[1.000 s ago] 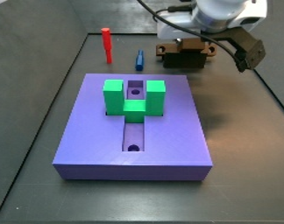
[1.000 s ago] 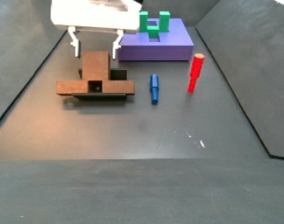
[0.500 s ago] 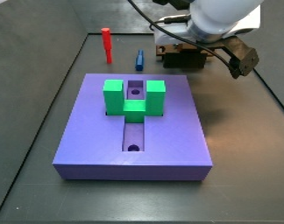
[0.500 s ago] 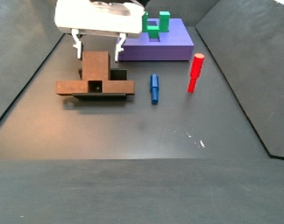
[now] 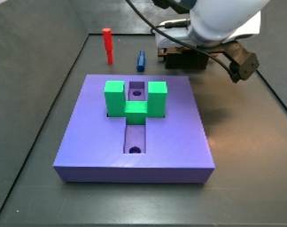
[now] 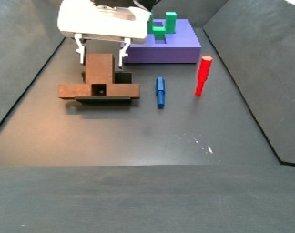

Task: Pick up the brown object. Move up. Place the brown object on the fixture. Regrasp the brown object. Move to above the board. Insert the brown object.
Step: Regrasp the brown object.

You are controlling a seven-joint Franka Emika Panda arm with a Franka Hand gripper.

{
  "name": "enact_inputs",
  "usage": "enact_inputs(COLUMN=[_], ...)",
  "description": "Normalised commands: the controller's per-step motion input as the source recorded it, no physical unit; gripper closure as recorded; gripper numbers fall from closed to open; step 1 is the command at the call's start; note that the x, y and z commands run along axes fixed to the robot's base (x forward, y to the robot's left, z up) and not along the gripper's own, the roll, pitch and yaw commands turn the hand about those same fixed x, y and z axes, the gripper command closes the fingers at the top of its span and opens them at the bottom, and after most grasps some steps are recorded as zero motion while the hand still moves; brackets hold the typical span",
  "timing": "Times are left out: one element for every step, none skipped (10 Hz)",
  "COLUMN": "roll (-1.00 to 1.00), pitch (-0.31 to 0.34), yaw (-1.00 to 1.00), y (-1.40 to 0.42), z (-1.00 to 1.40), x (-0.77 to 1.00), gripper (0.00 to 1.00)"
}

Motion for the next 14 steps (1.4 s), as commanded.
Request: enact_inputs(roll=[0.14,0.15,0.08,0.0,-0.01,0.0,0.0,0.0,-0.08,-0.01,0.0,0.0,0.0,0.0], pitch=[0.0,0.0,0.0,0.009,0.0,0.0,0.0,0.0,0.0,0.0,0.0,0.0,0.0,0.0], yaw=[0.0,0.0,0.0,0.0,0.0,0.0,0.0,0.0,0.0,0.0,0.0,0.0,0.0,0.0], y=[0.0,0.0,0.0,0.05,0.04,0.03,0.03,0.0,0.01,0.0,0.0,0.0,0.0,0.0], z=[-0.09,-0.03,-0.01,0.0,-0.01,-0.01,-0.02,-0.04,-0.01,0.0,0.0,0.0,0.0,0.0], x=[0.06,0.06,0.05,0.05,0.02,0.02,0.0,0.0,0.0,0.0,0.0,0.0,0.0,0.0], gripper=[0.0,0.0,0.0,0.0,0.0,0.0,0.0,0.0,0.0,0.0,0.0,1.0,1.0,1.0])
